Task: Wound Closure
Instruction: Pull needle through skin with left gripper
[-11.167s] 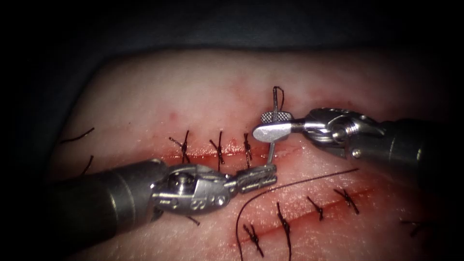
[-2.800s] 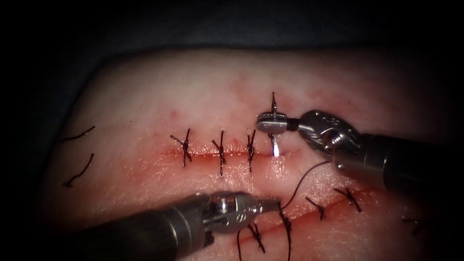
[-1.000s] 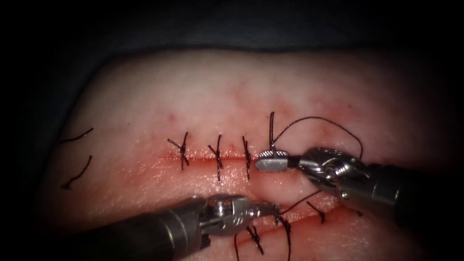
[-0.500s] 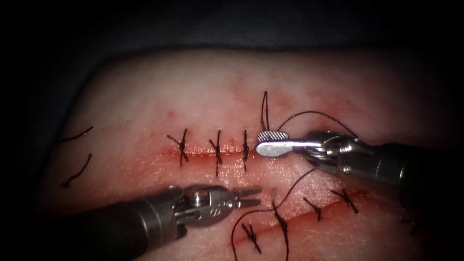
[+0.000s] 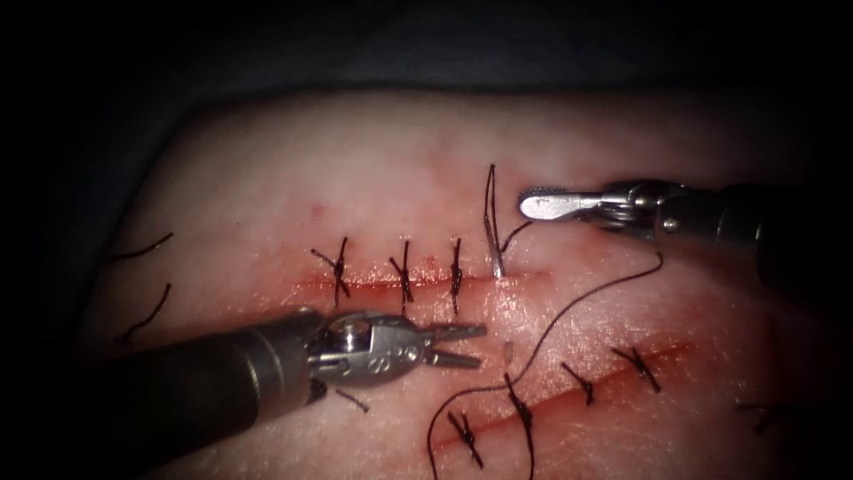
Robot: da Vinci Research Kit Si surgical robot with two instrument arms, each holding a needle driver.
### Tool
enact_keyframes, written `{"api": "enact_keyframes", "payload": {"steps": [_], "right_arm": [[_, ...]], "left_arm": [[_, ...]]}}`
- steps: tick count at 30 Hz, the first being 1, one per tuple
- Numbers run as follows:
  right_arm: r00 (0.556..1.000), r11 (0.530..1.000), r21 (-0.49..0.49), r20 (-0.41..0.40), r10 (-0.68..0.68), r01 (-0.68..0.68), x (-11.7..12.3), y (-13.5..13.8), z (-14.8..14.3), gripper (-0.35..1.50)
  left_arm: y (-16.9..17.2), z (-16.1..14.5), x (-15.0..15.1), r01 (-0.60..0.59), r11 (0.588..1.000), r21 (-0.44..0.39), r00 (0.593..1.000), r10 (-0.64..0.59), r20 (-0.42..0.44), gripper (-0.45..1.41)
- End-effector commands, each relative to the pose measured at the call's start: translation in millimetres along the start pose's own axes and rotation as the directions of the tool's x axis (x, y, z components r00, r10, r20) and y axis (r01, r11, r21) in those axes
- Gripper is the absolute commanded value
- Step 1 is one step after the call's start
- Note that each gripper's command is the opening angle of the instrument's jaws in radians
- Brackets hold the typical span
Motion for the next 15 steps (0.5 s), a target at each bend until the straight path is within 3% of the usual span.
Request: {"api": "enact_keyframes", "payload": {"steps": [1, 10, 15], "right_arm": [[1.0, 1.0, 0.001, 0.001, -0.008, 0.008, 0.2, 0.4, 1.1, 1.19], [1.0, 1.0, 0.002, 0.003, -0.007, 0.007, 0.3, 0.3, 1.1, 1.09], [1.0, 1.0, -0.002, -0.001, -0.007, 0.007, 0.3, 0.3, 1.0, 1.08]], "left_arm": [[-0.6, 0.9, 0.1, -0.005, 1.0, -0.006, 1.0, 0.005, -0.016, -0.03], [-0.4, 2.4, 0.5, -0.039, 0.999, -0.026, 0.997, 0.037, -0.067, 0.0], [-0.8, 3.2, 0.9, -0.029, 0.999, -0.017, 0.997, 0.028, -0.079, 0.14]]}}
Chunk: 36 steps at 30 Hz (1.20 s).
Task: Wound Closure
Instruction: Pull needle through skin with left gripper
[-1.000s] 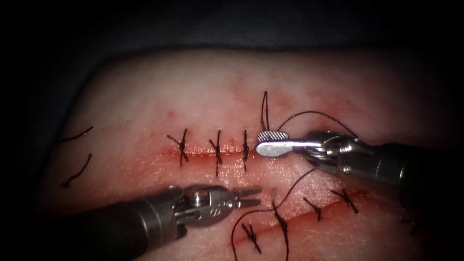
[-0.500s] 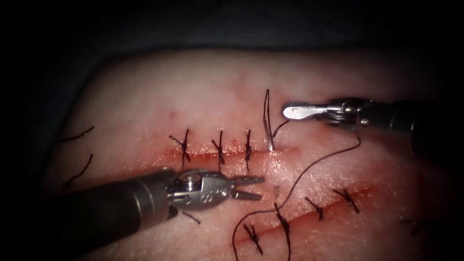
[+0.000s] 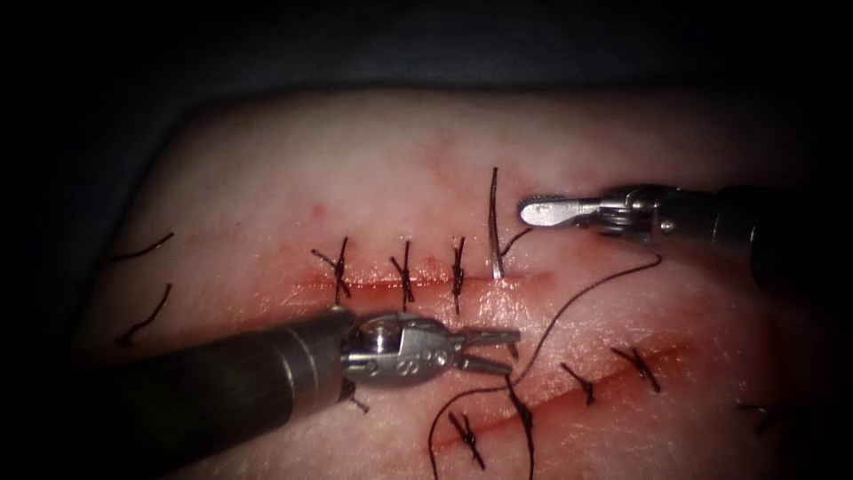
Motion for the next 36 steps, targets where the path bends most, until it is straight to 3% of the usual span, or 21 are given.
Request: {"api": "enact_keyframes", "payload": {"steps": [1, 8, 9, 10, 13, 16, 19, 21, 26, 27, 28, 29, 31, 36], "right_arm": [[1.0, 1.0, 0.004, 0.0, -0.002, 0.002, 0.4, -0.1, 1.0, 1.06], [1.0, 1.0, 0.013, -0.008, 0.003, -0.003, 0.3, -0.8, 0.4, 0.99], [1.0, 1.0, 0.014, -0.011, 0.004, -0.004, 0.3, -0.9, 0.4, 0.98], [1.0, 1.0, 0.016, -0.017, 0.0, 0.0, 0.4, -1.0, 0.3, 0.98], [0.999, 1.0, 0.018, -0.031, -0.012, 0.012, 0.7, -1.4, 0.2, 0.94], [0.999, 1.0, 0.021, -0.039, -0.02, 0.021, 0.8, -1.7, 0.2, 0.92], [0.999, 0.999, 0.021, -0.039, -0.025, 0.026, 0.6, -2.0, 0.2, 0.87], [0.999, 0.999, 0.021, -0.039, -0.036, 0.036, 0.5, -2.3, 0.1, 0.87], [0.998, 0.998, 0.031, -0.044, -0.05, 0.051, 0.6, -3.4, -0.6, 0.86], [0.997, 0.998, 0.036, -0.049, -0.052, 0.054, 0.8, -3.6, -0.8, 0.86], [0.997, 0.998, 0.038, -0.055, -0.055, 0.057, 1.4, -4.3, -1.2, 0.86], [0.997, 0.998, 0.038, -0.055, -0.055, 0.057, 1.4, -4.3, -1.2, 0.86], [0.996, 0.997, 0.039, -0.059, -0.064, 0.067, 1.9, -4.8, -1.6, 0.86], [0.995, 0.996, 0.046, -0.073, -0.074, 0.078, 3.2, -6.0, -2.2, 0.87]], "left_arm": [[-0.9, 0.9, 0.0, 0.0, 1.0, 0.017, 1.0, -0.001, 0.008, 0.09], [-1.2, 2.0, -0.2, 0.079, 0.993, 0.086, 0.994, -0.085, 0.069, -0.08], [-1.1, 2.1, -0.3, 0.096, 0.99, 0.101, 0.992, -0.104, 0.078, -0.18], [-1.0, 2.1, -0.4, 0.113, 0.988, 0.108, 0.989, -0.122, 0.086, -0.45], [-0.4, 2.3, -0.9, 0.114, 0.987, 0.111, 0.988, -0.125, 0.091, -0.45], [-0.1, 2.2, -1.3, 0.228, 0.969, 0.094, 0.969, -0.235, 0.071, -0.45], [-0.1, 1.8, -1.4, 0.407, 0.91, 0.082, 0.91, -0.412, 0.054, -0.45], [-0.3, 1.4, -1.4, 0.54, 0.838, 0.074, 0.839, -0.543, 0.032, -0.45], [-1.1, 0.6, -1.0, 0.685, 0.727, 0.053, 0.729, -0.684, -0.039, -0.45], [-1.3, 0.5, -0.7, 0.727, 0.686, 0.032, 0.686, -0.726, -0.043, -0.45], [-1.4, 0.2, -0.3, 0.787, 0.616, -0.013, 0.615, -0.787, -0.046, -0.45], [-1.4, 0.2, -0.3, 0.787, 0.616, -0.013, 0.615, -0.787, -0.046, -0.45], [-1.6, -0.1, 0.2, 0.837, 0.543, -0.075, 0.54, -0.84, -0.052, -0.45], [-2.4, -1.6, 1.8, 0.872, 0.454, -0.183, 0.45, -0.891, -0.064, -0.45]]}}
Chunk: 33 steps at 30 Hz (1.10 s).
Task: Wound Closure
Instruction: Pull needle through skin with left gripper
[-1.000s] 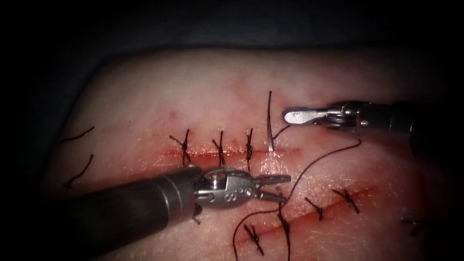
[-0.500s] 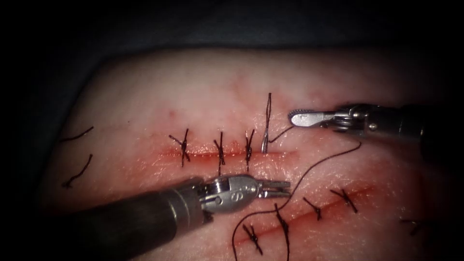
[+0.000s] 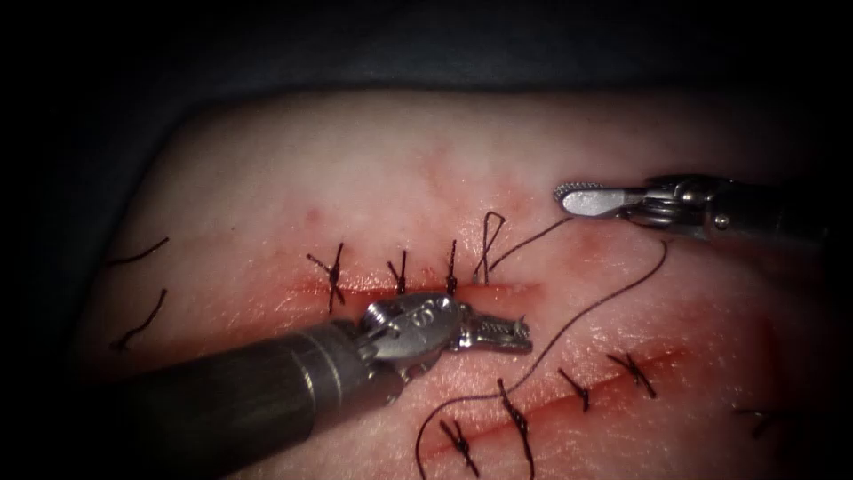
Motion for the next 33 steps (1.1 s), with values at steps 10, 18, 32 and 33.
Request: {"api": "enact_keyframes", "payload": {"steps": [10, 18, 32, 33], "right_arm": [[1.0, 1.0, 0.001, -0.013, -0.004, 0.004, 1.3, 0.7, 1.3, 0.87], [1.0, 1.0, -0.021, 0.005, -0.02, 0.02, 0.5, 2.0, 1.8, 0.87], [0.989, 0.988, -0.032, 0.03, -0.148, 0.149, -0.4, 0.4, 1.2, 1.18], [0.979, 0.978, -0.035, 0.028, -0.203, 0.204, -0.4, -0.1, 1.2, 1.13]], "left_arm": [[2.4, -1.8, 2.9, 0.186, 0.948, -0.26, 0.981, -0.196, -0.011, -0.45], [3.1, -3.2, 3.9, 0.295, 0.861, -0.414, 0.944, -0.329, -0.013, -0.45], [10.4, -10.7, 6.7, -0.36, 0.872, -0.331, 0.917, 0.265, -0.299, -0.45], [11.0, -11.2, 6.9, -0.423, 0.853, -0.306, 0.889, 0.325, -0.323, -0.45]]}}
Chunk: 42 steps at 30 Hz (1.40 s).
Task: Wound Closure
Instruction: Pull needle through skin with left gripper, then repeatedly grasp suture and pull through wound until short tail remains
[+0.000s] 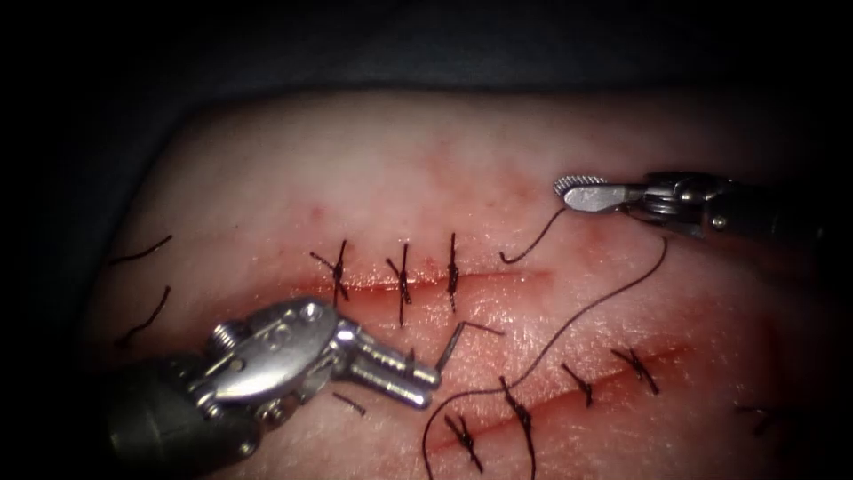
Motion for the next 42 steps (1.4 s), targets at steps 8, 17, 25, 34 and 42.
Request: {"api": "enact_keyframes", "payload": {"steps": [8, 17, 25, 34, 42], "right_arm": [[0.882, 0.883, -0.033, -0.035, -0.469, 0.468, 0.3, -6.3, 1.0, 1.13], [0.741, 0.743, -0.035, 0.117, -0.661, 0.669, -4.7, -10.7, 2.7, 1.08], [0.65, 0.646, -0.108, 0.244, -0.719, 0.756, -9.1, -8.0, 5.0, 0.81], [0.611, 0.594, -0.153, 0.291, -0.736, 0.789, -9.8, -6.5, 6.2, 1.01], [0.512, 0.497, -0.172, 0.486, -0.708, 0.851, -11.3, -7.1, 4.5, -0.35]], "left_arm": [[3.1, -0.6, 3.8, -0.448, 0.889, 0.091, 0.894, 0.445, 0.057, -0.45], [3.8, -1.4, 4.7, -0.566, 0.814, 0.128, 0.824, 0.555, 0.112, -0.45], [4.3, -2.0, 4.5, -0.586, 0.798, 0.14, 0.81, 0.575, 0.114, -0.45], [4.1, -1.8, 3.0, -0.593, 0.792, 0.148, 0.805, 0.582, 0.115, -0.45], [3.5, -1.9, 2.1, -0.593, 0.789, 0.16, 0.805, 0.58, 0.124, -0.45]]}}
